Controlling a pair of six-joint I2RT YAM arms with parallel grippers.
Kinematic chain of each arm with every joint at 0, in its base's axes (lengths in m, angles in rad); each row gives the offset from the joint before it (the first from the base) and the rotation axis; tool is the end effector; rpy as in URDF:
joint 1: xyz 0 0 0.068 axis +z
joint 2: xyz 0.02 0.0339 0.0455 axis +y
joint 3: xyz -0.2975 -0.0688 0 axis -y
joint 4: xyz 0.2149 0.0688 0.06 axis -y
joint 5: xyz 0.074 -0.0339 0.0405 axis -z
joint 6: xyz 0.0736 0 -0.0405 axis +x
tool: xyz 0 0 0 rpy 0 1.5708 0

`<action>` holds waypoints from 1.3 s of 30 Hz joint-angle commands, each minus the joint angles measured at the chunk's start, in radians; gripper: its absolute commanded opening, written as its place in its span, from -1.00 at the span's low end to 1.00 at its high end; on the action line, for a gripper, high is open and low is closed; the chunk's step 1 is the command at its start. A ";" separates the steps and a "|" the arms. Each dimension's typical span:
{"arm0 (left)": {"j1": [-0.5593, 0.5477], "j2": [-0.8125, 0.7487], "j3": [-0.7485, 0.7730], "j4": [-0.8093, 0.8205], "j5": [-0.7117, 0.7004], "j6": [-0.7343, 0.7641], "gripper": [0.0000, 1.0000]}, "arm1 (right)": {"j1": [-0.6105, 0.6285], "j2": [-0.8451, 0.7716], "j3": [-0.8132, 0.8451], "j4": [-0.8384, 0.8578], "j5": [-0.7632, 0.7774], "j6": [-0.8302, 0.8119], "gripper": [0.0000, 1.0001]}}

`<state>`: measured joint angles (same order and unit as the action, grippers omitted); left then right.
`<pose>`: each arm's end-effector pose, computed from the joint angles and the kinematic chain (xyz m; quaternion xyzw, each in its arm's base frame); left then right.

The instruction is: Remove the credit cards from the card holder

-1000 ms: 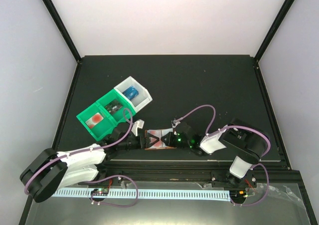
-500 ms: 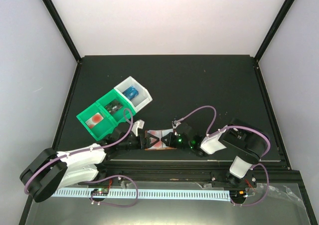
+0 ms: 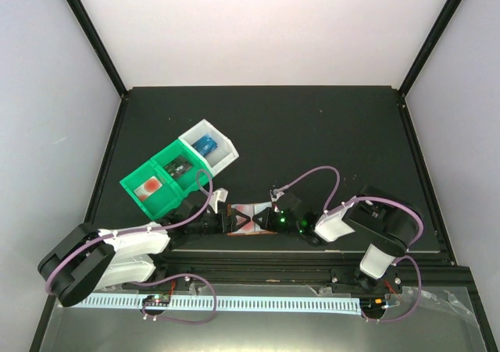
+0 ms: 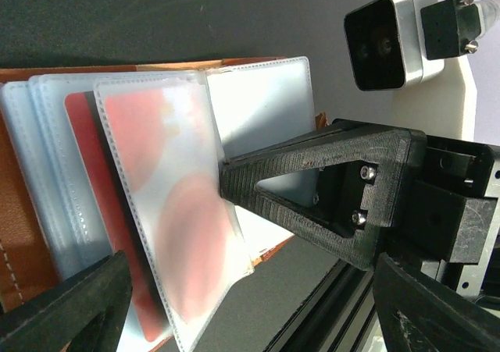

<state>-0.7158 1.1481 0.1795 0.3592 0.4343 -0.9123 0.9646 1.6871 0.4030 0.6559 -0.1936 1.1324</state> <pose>0.1189 -0.1445 0.1611 0.0142 0.8714 -0.4595 0.1711 0.1542 0.2473 0.1339 0.0306 0.8874 0.4346 0.1508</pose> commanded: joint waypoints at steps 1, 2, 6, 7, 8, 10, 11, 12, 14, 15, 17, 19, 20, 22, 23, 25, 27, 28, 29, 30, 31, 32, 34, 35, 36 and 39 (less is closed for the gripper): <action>-0.007 -0.007 0.020 0.043 0.019 -0.001 0.69 | 0.014 0.034 -0.027 -0.037 -0.015 0.004 -0.91; -0.007 -0.012 0.021 0.043 0.022 -0.002 0.65 | 0.016 0.034 -0.031 -0.023 -0.015 0.004 -0.90; -0.008 -0.023 0.033 0.035 0.029 -0.003 0.50 | 0.018 0.034 -0.035 -0.004 -0.015 0.009 -0.89; -0.011 -0.024 0.039 0.027 0.028 -0.001 0.47 | 0.017 0.033 -0.034 -0.004 -0.015 0.009 -0.89; -0.010 -0.024 0.044 0.023 0.029 -0.001 0.45 | 0.018 0.033 -0.033 -0.004 -0.016 0.009 -0.89; -0.012 -0.025 0.052 0.018 0.032 -0.001 0.42 | 0.019 0.031 -0.032 -0.001 -0.017 0.010 -0.89; -0.013 -0.026 0.055 0.015 0.033 -0.004 0.41 | 0.019 0.031 -0.033 0.001 -0.019 0.012 -0.89; -0.018 -0.030 0.057 0.015 0.035 -0.005 0.41 | 0.019 0.030 -0.033 0.004 -0.021 0.012 -0.89; -0.022 -0.040 0.063 0.008 0.036 -0.007 0.41 | 0.019 0.023 -0.036 0.007 -0.021 0.013 -0.85; -0.025 -0.047 0.068 -0.001 0.036 -0.008 0.40 | 0.018 0.018 -0.038 0.006 -0.018 0.010 -0.83; -0.028 -0.061 0.077 -0.023 0.027 -0.001 0.41 | 0.019 0.006 -0.040 0.001 -0.003 0.001 -0.81; -0.029 -0.065 0.089 -0.042 0.021 0.004 0.40 | 0.019 -0.003 -0.042 0.006 0.003 -0.011 -0.76; -0.030 -0.062 0.093 -0.046 0.020 0.007 0.40 | 0.019 -0.006 -0.043 0.011 0.003 -0.014 -0.74; -0.031 -0.055 0.095 -0.042 0.024 0.007 0.39 | 0.019 -0.017 -0.049 0.017 0.008 -0.019 -0.66; -0.032 -0.051 0.095 -0.040 0.025 0.007 0.38 | 0.019 -0.024 -0.053 0.016 0.013 -0.023 -0.63; -0.034 -0.043 0.094 -0.031 0.024 0.002 0.38 | 0.019 -0.045 -0.056 -0.001 0.030 -0.038 -0.59; -0.038 -0.034 0.091 -0.016 0.027 -0.004 0.37 | 0.018 -0.057 -0.058 -0.012 0.039 -0.050 -0.59; -0.041 -0.030 0.093 -0.010 0.030 -0.006 0.36 | 0.019 -0.062 -0.060 -0.011 0.042 -0.053 -0.59; -0.044 -0.028 0.095 -0.006 0.031 -0.008 0.36 | 0.019 -0.067 -0.063 -0.009 0.044 -0.054 -0.60; -0.048 -0.026 0.098 -0.002 0.033 -0.010 0.36 | 0.019 -0.074 -0.069 -0.005 0.045 -0.053 -0.61; -0.050 -0.024 0.102 -0.001 0.034 -0.010 0.37 | 0.019 -0.083 -0.073 -0.001 0.049 -0.051 -0.63; -0.054 -0.022 0.106 0.001 0.033 -0.008 0.37 | 0.019 -0.096 -0.083 0.004 0.051 -0.048 -0.64; -0.056 -0.015 0.114 0.006 0.036 0.001 0.37 | 0.019 -0.123 -0.098 0.024 0.048 -0.045 -0.64; -0.057 -0.013 0.114 0.014 0.038 0.004 0.37 | 0.019 -0.137 -0.104 0.029 0.046 -0.043 -0.64; -0.059 -0.008 0.114 0.023 0.041 0.004 0.37 | 0.019 -0.154 -0.108 0.024 0.050 -0.041 -0.64; -0.064 0.013 0.120 0.062 0.054 0.003 0.38 | 0.018 -0.218 -0.122 -0.032 0.081 -0.045 -0.63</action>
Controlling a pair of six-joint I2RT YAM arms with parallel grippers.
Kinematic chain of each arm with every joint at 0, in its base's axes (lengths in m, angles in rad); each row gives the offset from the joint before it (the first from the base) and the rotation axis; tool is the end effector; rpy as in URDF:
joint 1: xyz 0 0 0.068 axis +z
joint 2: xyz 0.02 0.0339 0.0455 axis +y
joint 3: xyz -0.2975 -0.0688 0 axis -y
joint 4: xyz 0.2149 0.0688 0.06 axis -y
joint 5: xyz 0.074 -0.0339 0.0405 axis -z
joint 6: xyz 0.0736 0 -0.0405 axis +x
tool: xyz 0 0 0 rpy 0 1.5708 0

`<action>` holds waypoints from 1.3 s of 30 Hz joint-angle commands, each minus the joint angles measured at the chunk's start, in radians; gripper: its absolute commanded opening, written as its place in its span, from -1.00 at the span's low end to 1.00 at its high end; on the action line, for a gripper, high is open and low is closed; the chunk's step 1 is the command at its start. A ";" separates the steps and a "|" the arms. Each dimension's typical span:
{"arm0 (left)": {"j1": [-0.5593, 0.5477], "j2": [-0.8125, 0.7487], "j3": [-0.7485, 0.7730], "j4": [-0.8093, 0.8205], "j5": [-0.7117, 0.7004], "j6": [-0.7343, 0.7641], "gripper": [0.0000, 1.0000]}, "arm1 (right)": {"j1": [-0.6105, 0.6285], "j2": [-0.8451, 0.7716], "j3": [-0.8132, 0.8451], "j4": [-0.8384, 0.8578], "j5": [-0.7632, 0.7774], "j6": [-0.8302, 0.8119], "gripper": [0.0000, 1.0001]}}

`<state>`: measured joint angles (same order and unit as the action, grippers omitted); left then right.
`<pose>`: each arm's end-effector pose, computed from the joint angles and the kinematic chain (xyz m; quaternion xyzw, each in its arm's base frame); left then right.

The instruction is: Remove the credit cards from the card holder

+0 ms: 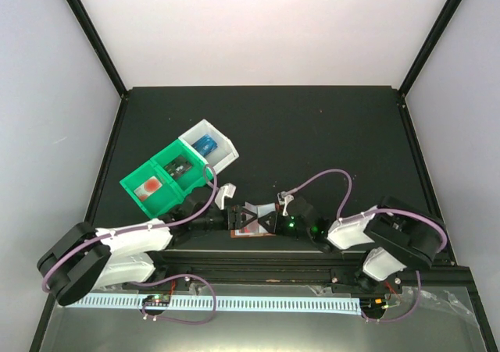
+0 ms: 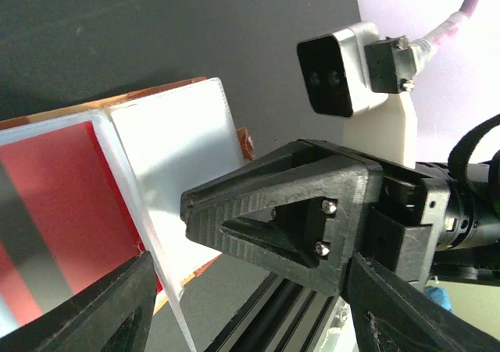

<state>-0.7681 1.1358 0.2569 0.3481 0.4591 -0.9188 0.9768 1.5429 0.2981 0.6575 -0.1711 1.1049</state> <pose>0.1202 -0.1615 0.1852 0.0491 0.8512 -0.4927 0.1742 0.1348 0.2219 0.1453 0.0160 0.8791 0.4440 0.1728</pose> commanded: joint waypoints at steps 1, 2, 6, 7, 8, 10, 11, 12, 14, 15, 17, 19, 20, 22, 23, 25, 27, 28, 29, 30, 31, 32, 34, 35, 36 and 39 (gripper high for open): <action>-0.014 0.034 0.048 0.085 0.036 0.009 0.38 | 0.005 -0.103 -0.022 -0.065 0.082 -0.023 -0.60; -0.019 0.047 0.056 0.092 0.043 0.009 0.38 | 0.005 -0.136 -0.027 -0.101 0.108 -0.031 -0.58; -0.044 0.097 0.091 0.123 0.049 0.002 0.38 | 0.002 -0.338 -0.045 -0.287 0.235 -0.070 -0.54; -0.052 0.109 0.097 0.130 0.050 0.002 0.38 | 0.002 -0.393 -0.048 -0.330 0.263 -0.081 -0.54; -0.058 0.120 0.104 0.134 0.049 0.001 0.38 | 0.002 -0.446 -0.049 -0.379 0.287 -0.093 -0.52; -0.067 0.137 0.115 0.137 0.046 0.008 0.39 | 0.002 -0.544 -0.045 -0.470 0.334 -0.118 -0.50; -0.071 0.139 0.117 0.140 0.043 0.015 0.40 | 0.002 -0.587 -0.039 -0.512 0.351 -0.131 -0.49; -0.074 0.153 0.117 0.147 0.041 0.019 0.40 | 0.002 -0.622 -0.034 -0.560 0.364 -0.138 -0.49; -0.075 0.179 0.115 0.161 0.036 0.019 0.40 | 0.002 -0.672 -0.028 -0.595 0.378 -0.152 -0.48; -0.074 0.183 0.112 0.169 0.032 0.020 0.40 | 0.002 -0.688 -0.028 -0.605 0.381 -0.153 -0.48; -0.074 0.187 0.107 0.174 0.018 0.020 0.40 | 0.002 -0.708 -0.023 -0.622 0.377 -0.157 -0.48; -0.075 0.188 0.108 0.164 0.009 0.030 0.40 | 0.002 -0.707 -0.014 -0.627 0.367 -0.165 -0.48; -0.074 0.190 0.110 0.156 0.005 0.037 0.40 | 0.002 -0.700 -0.008 -0.628 0.362 -0.168 -0.48; -0.074 0.194 0.114 0.146 -0.001 0.045 0.40 | 0.002 -0.680 0.014 -0.653 0.351 -0.175 -0.48; -0.074 0.196 0.113 0.146 -0.004 0.045 0.40 | 0.002 -0.671 0.019 -0.656 0.345 -0.177 -0.48; -0.074 0.200 0.108 0.148 -0.010 0.047 0.40 | 0.002 -0.659 0.023 -0.647 0.333 -0.178 -0.47; -0.074 0.204 0.103 0.147 -0.010 0.050 0.39 | 0.002 -0.650 0.023 -0.640 0.322 -0.181 -0.46; -0.074 0.204 0.102 0.142 -0.012 0.053 0.39 | 0.002 -0.645 0.025 -0.638 0.320 -0.184 -0.46; -0.075 0.202 0.100 0.129 -0.020 0.054 0.39 | 0.002 -0.635 0.028 -0.636 0.313 -0.189 -0.46; -0.074 0.198 0.098 0.109 -0.037 0.055 0.38 | 0.002 -0.622 0.033 -0.635 0.306 -0.193 -0.46; -0.074 0.193 0.096 0.090 -0.057 0.056 0.37 | 0.002 -0.607 0.040 -0.635 0.294 -0.200 -0.45; -0.074 0.189 0.091 0.074 -0.074 0.057 0.35 | 0.002 -0.587 0.048 -0.634 0.280 -0.208 -0.45; -0.071 0.191 0.082 0.064 -0.092 0.050 0.31 | 0.002 -0.543 0.064 -0.629 0.254 -0.214 -0.46; -0.070 0.194 0.078 0.068 -0.092 0.046 0.30 | 0.002 -0.520 0.071 -0.624 0.244 -0.214 -0.47; -0.069 0.202 0.075 0.075 -0.091 0.041 0.29 | 0.003 -0.500 0.076 -0.613 0.224 -0.214 -0.49; -0.069 0.228 0.071 0.097 -0.088 0.035 0.22 | 0.003 -0.447 0.093 -0.579 0.188 -0.212 -0.56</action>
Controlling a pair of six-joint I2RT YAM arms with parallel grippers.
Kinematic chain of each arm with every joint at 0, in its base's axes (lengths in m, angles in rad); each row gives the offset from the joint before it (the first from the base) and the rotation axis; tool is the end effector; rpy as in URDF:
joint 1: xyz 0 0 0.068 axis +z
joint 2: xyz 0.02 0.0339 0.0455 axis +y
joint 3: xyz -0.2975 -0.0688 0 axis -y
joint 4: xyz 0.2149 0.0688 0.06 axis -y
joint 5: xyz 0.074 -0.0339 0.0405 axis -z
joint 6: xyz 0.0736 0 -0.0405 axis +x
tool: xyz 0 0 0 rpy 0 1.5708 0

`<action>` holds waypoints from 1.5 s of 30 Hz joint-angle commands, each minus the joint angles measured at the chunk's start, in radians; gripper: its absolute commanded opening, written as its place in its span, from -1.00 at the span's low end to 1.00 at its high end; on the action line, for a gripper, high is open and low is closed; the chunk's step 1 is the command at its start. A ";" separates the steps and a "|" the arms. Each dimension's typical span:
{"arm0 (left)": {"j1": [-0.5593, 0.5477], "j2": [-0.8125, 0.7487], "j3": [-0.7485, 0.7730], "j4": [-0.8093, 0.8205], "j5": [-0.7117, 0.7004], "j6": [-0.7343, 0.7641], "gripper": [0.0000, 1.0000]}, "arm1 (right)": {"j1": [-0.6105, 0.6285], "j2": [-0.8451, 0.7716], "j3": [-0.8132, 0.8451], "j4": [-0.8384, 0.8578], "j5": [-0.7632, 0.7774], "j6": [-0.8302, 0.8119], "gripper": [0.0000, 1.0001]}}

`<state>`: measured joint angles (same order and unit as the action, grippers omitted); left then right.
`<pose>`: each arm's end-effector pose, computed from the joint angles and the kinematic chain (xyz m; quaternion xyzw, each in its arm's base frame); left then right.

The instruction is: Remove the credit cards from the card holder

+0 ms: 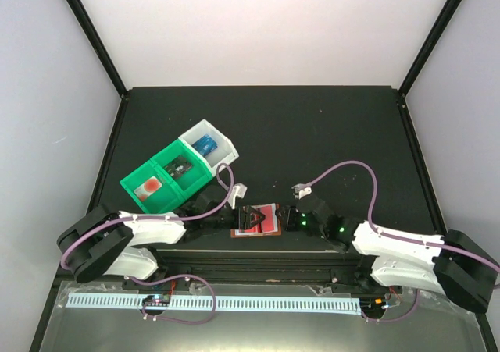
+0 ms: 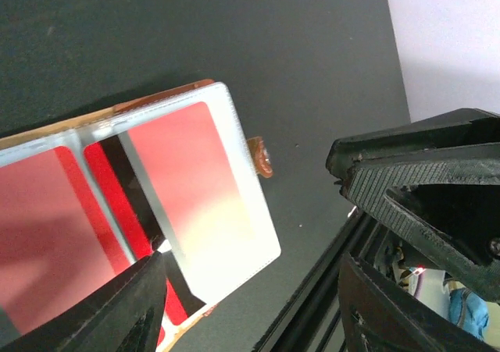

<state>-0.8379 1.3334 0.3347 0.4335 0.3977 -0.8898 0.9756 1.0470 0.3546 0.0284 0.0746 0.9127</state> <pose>0.1371 -0.1949 0.1785 0.0729 0.8612 -0.4716 0.1752 0.1116 0.1551 0.1893 -0.0119 0.8984 0.3349 0.2838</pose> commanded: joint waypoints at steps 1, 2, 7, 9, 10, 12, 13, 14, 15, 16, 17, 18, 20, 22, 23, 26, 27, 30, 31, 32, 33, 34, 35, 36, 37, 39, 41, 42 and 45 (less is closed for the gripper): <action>0.003 0.039 -0.007 0.013 -0.027 0.005 0.20 | 0.005 0.064 0.048 0.055 -0.067 -0.024 -0.57; 0.005 0.050 -0.008 0.013 -0.029 0.004 0.18 | 0.004 0.079 0.062 0.051 -0.073 -0.027 -0.58; 0.008 0.084 -0.004 0.021 -0.040 0.002 0.12 | 0.005 0.145 0.106 0.049 -0.095 -0.034 -0.60; 0.008 0.092 -0.001 0.024 -0.045 0.000 0.11 | 0.004 0.180 0.125 0.041 -0.101 -0.041 -0.62; 0.008 0.096 0.000 0.024 -0.048 0.000 0.10 | 0.005 0.197 0.132 0.041 -0.107 -0.043 -0.63; 0.008 0.103 0.001 0.023 -0.052 0.001 0.09 | 0.005 0.228 0.146 0.035 -0.114 -0.045 -0.64; 0.008 0.104 0.001 0.020 -0.053 0.002 0.08 | 0.004 0.239 0.153 0.027 -0.116 -0.044 -0.64; 0.008 0.105 0.000 0.018 -0.053 0.002 0.07 | 0.005 0.248 0.158 0.018 -0.116 -0.044 -0.65; 0.008 0.105 -0.001 0.017 -0.054 0.002 0.07 | 0.005 0.253 0.159 0.011 -0.114 -0.046 -0.65; 0.009 0.105 -0.003 0.016 -0.055 0.002 0.06 | 0.004 0.256 0.158 0.005 -0.109 -0.047 -0.65; 0.009 0.105 -0.005 0.016 -0.058 0.000 0.06 | 0.005 0.258 0.158 -0.009 -0.094 -0.047 -0.65; 0.009 0.105 -0.007 0.017 -0.061 0.000 0.06 | 0.005 0.261 0.158 -0.022 -0.081 -0.048 -0.65; 0.010 0.108 -0.008 0.019 -0.063 -0.001 0.05 | 0.004 0.269 0.152 -0.045 -0.060 -0.051 -0.65; 0.010 0.114 -0.008 0.022 -0.060 -0.003 0.05 | 0.005 0.284 0.147 -0.057 -0.061 -0.057 -0.64; 0.008 0.117 -0.008 0.025 -0.059 -0.003 0.05 | 0.005 0.293 0.145 -0.055 -0.070 -0.059 -0.65; 0.009 0.126 -0.006 0.035 -0.048 -0.003 0.05 | 0.005 0.321 0.132 -0.047 -0.079 -0.061 -0.65; 0.009 0.127 -0.005 0.039 -0.046 -0.006 0.05 | 0.005 0.330 0.125 -0.046 -0.076 -0.058 -0.65; 0.009 0.132 -0.004 0.043 -0.046 -0.012 0.02 | 0.004 0.357 0.102 -0.033 -0.074 -0.052 -0.68; 0.009 0.133 -0.003 0.045 -0.045 -0.014 0.01 | 0.004 0.366 0.094 -0.027 -0.077 -0.048 -0.69; 0.009 0.133 -0.003 0.045 -0.045 -0.014 0.01 | 0.004 0.375 0.085 -0.016 -0.081 -0.045 -0.69; 0.009 0.133 -0.003 0.047 -0.046 -0.014 0.01 | 0.005 0.383 0.078 -0.004 -0.087 -0.041 -0.70; 0.009 0.134 -0.003 0.047 -0.048 -0.015 0.01 | 0.005 0.391 0.072 0.005 -0.091 -0.039 -0.70; 0.008 0.134 -0.004 0.049 -0.049 -0.019 0.00 | 0.005 0.394 0.066 0.011 -0.095 -0.037 -0.71; 0.008 0.136 -0.005 0.054 -0.051 -0.024 -0.01 | 0.005 0.397 0.060 0.019 -0.095 -0.035 -0.71; 0.008 0.141 -0.008 0.065 -0.053 -0.038 -0.02 | 0.004 0.397 0.054 0.026 -0.095 -0.032 -0.72; 0.007 0.157 -0.017 0.105 -0.055 -0.067 -0.05 | 0.005 0.397 0.047 0.035 -0.095 -0.028 -0.74; 0.006 0.171 -0.024 0.136 -0.055 -0.089 -0.08 | 0.005 0.395 0.043 0.037 -0.093 -0.025 -0.77; 0.006 0.175 -0.026 0.148 -0.056 -0.095 -0.09 | 0.005 0.394 0.041 0.038 -0.091 -0.023 -0.78; 0.006 0.182 -0.016 0.142 -0.057 -0.096 -0.10 | 0.005 0.389 0.031 0.045 -0.090 -0.018 -0.82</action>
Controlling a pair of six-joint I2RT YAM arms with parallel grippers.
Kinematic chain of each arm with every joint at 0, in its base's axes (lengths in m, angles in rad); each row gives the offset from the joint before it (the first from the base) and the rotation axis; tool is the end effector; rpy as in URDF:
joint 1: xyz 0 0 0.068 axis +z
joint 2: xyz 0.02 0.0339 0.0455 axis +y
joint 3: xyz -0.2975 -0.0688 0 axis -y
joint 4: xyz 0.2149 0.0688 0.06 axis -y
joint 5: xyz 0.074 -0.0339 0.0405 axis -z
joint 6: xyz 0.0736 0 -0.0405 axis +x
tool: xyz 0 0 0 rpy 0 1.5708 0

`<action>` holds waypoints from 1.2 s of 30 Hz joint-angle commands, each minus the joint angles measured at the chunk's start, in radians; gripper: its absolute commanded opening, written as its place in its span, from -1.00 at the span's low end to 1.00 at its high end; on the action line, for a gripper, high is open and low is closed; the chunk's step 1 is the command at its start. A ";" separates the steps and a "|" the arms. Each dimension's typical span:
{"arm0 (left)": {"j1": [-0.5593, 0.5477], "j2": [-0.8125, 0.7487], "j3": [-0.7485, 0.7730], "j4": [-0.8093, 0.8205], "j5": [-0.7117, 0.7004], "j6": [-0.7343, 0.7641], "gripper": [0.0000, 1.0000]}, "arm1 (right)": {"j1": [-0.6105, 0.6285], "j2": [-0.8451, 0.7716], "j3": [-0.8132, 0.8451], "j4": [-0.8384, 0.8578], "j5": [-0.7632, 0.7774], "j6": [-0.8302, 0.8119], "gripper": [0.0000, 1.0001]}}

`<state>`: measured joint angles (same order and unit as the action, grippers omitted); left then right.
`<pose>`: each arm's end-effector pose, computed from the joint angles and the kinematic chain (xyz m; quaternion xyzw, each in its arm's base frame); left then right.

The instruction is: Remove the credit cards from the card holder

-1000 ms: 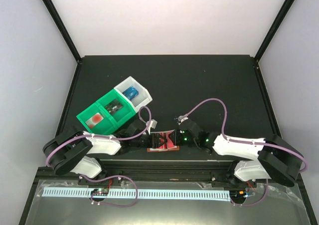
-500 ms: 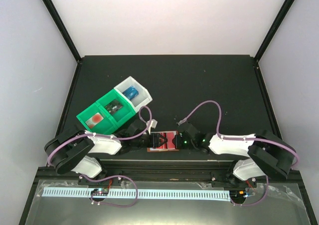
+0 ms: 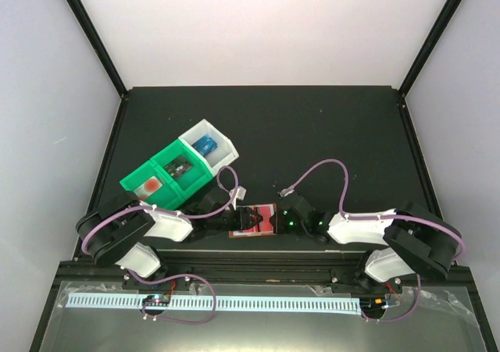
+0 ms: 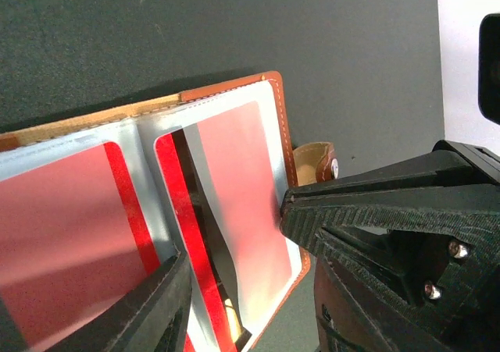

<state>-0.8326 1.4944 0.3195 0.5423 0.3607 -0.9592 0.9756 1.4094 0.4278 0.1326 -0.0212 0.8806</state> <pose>0.1495 -0.2030 0.1505 0.0254 0.8809 -0.4472 0.1530 0.1327 0.1988 0.1510 -0.0482 0.9343 0.2886 0.2037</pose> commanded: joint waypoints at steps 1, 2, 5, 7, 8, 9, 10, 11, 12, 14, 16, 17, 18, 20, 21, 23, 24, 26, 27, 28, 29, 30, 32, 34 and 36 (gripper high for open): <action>0.001 0.024 0.002 0.033 -0.021 -0.027 -0.11 | 0.005 0.027 -0.044 -0.055 0.005 0.016 -0.82; 0.000 0.028 0.003 0.035 -0.021 -0.028 -0.13 | 0.005 0.028 -0.045 -0.052 0.003 0.017 -0.83; -0.003 0.038 -0.002 0.057 -0.019 -0.037 -0.21 | 0.005 0.034 -0.047 -0.043 -0.003 0.019 -0.84; -0.003 0.044 -0.002 0.060 -0.013 -0.038 -0.28 | 0.005 0.036 -0.048 -0.037 -0.007 0.022 -0.84; -0.003 0.045 -0.004 0.062 -0.014 -0.041 -0.33 | 0.005 0.036 -0.049 -0.033 -0.011 0.025 -0.84; -0.004 0.044 -0.008 0.066 -0.012 -0.046 -0.35 | 0.006 0.036 -0.050 -0.029 -0.013 0.026 -0.85; -0.003 0.042 -0.013 0.076 -0.012 -0.055 -0.37 | 0.005 0.037 -0.052 -0.024 -0.014 0.028 -0.86; -0.003 0.034 -0.020 0.086 -0.010 -0.062 -0.38 | 0.005 0.039 -0.052 -0.022 -0.015 0.029 -0.87; -0.003 0.027 -0.026 0.094 -0.011 -0.066 -0.39 | 0.005 0.041 -0.052 -0.019 -0.018 0.030 -0.89; -0.003 0.005 -0.031 0.077 -0.024 -0.062 -0.40 | 0.006 0.042 -0.054 -0.013 -0.022 0.032 -0.95; -0.001 -0.015 -0.029 0.007 -0.058 -0.039 -0.40 | 0.006 0.038 -0.062 -0.006 -0.019 0.036 -0.98; 0.000 -0.027 -0.031 -0.016 -0.073 -0.031 -0.40 | 0.005 0.036 -0.064 -0.007 -0.016 0.038 -0.98; 0.000 -0.038 -0.032 -0.037 -0.084 -0.023 -0.40 | 0.006 0.034 -0.064 -0.011 -0.014 0.038 -0.98; 0.000 -0.056 -0.033 -0.073 -0.103 -0.016 -0.40 | 0.006 0.035 -0.065 -0.011 -0.014 0.041 -0.98; 0.000 -0.061 -0.034 -0.079 -0.106 -0.014 -0.38 | 0.006 0.034 -0.067 -0.011 -0.014 0.042 -0.98; -0.002 -0.060 -0.036 -0.079 -0.100 -0.016 -0.33 | 0.006 0.037 -0.067 -0.010 -0.013 0.045 -0.98; -0.001 -0.053 -0.036 -0.074 -0.095 -0.017 -0.32 | 0.006 0.038 -0.068 -0.008 -0.013 0.047 -0.98; -0.001 -0.031 -0.039 -0.039 -0.079 -0.028 -0.32 | 0.006 0.041 -0.070 0.001 -0.018 0.053 -0.98; -0.002 -0.016 -0.042 -0.015 -0.068 -0.036 -0.32 | 0.006 0.042 -0.072 0.007 -0.022 0.058 -0.98; -0.002 -0.001 -0.043 0.010 -0.054 -0.044 -0.33 | 0.006 0.043 -0.074 0.014 -0.023 0.063 -0.98; -0.002 0.017 -0.043 0.032 -0.043 -0.053 -0.34 | 0.008 0.042 -0.075 0.015 -0.022 0.069 -0.98; -0.002 0.032 -0.042 0.052 -0.031 -0.064 -0.36 | 0.008 0.041 -0.079 0.014 -0.019 0.076 -0.98; -0.002 0.069 -0.041 0.080 -0.018 -0.085 -0.37 | 0.007 0.033 -0.087 0.016 -0.009 0.085 -0.98; -0.002 0.094 -0.044 0.103 -0.014 -0.105 -0.38 | 0.008 0.027 -0.093 0.016 -0.005 0.092 -0.98; -0.002 0.114 -0.046 0.119 -0.012 -0.121 -0.41 | 0.008 0.025 -0.095 0.014 -0.005 0.096 -0.98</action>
<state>-0.8326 1.5501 0.2905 0.6456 0.3332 -1.0378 0.9752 1.4162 0.3756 0.2451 -0.0284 0.9524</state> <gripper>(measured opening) 0.307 0.015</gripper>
